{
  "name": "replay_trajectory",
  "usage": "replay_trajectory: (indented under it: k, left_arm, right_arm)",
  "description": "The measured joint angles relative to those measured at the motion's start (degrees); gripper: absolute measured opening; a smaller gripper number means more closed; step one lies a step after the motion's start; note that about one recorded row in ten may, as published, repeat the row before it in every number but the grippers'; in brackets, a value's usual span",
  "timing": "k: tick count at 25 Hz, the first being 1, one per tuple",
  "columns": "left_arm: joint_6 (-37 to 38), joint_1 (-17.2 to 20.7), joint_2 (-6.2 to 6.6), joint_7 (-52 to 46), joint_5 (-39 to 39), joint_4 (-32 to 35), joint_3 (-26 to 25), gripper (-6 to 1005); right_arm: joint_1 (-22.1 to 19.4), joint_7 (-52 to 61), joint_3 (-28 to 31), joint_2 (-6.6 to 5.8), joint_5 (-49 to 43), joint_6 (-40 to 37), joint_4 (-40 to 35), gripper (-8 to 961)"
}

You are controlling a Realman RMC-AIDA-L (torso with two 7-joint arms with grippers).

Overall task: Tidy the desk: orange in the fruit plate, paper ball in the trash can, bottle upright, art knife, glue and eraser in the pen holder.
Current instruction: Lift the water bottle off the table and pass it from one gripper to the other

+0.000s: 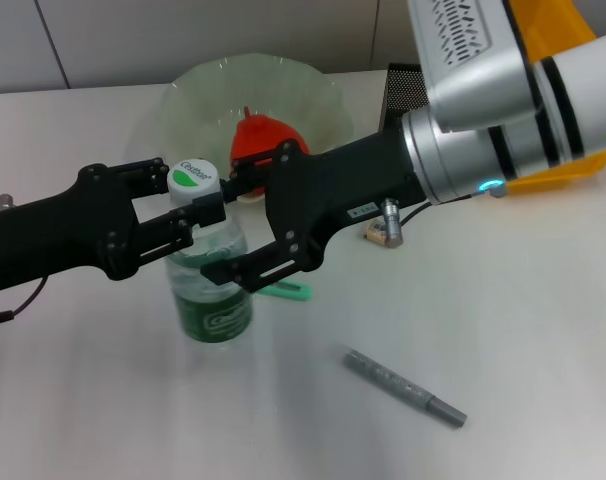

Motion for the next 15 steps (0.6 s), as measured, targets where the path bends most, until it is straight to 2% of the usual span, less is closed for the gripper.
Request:
replay_trajectory:
  k: [9,14,15]
  left_arm:
    - [-0.4,0.0,0.65,-0.7,0.0,0.4,0.0,452]
    - [-0.7,0.3,1.07,-1.7,0.0,1.1,0.0,450]
    - [-0.7,0.4,1.13,-1.8,0.0,1.2,0.0,449]
  right_arm:
    - [-2.0,0.1,3.6,-0.03,0.0,-3.3,-1.3,774]
    - [-4.0,0.4,7.7,-0.01,0.0,-8.2,-3.6,775]
    - [-5.4,0.8,9.3,-0.02,0.0,-10.1,-5.1,775]
